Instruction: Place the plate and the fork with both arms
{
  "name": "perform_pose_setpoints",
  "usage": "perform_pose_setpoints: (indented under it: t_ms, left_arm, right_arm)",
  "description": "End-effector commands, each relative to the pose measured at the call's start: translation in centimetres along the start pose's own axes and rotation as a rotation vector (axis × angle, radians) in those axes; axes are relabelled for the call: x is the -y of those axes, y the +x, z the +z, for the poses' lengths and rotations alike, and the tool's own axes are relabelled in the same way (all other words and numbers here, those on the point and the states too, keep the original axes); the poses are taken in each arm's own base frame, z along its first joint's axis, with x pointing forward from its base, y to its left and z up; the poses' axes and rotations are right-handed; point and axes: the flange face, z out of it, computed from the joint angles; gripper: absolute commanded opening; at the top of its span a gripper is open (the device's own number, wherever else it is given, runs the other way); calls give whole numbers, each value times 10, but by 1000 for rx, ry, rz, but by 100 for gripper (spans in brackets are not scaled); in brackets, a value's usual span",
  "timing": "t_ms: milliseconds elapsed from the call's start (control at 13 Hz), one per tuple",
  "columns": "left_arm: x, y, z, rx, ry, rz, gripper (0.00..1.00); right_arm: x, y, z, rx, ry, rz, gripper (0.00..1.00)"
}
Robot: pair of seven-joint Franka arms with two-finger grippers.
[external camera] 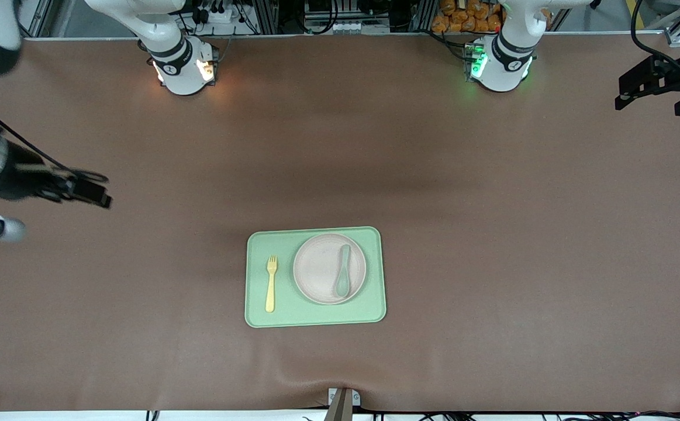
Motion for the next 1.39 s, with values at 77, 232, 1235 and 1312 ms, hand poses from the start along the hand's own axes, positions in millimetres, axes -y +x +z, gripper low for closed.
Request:
perform_pose_setpoints:
  t_ms: [77,232,1235,1312]
  left_arm:
    - [6,-5,-4,-8,8,-6,100]
    - [6,-5,-4,-9,8,-6,100]
    - [6,-4,-4,-12,11,-7,100]
    - [7,-4,-3,-11,11,-9,100]
  right_arm:
    - [-23,-38,-10,9,-34,-19,100]
    - [-27,-56,2,-28,-45,-11,100]
    - [-60,-53,4,-136,-59,-17,100]
    - [-61,-54,3,-135,-59,-34,100]
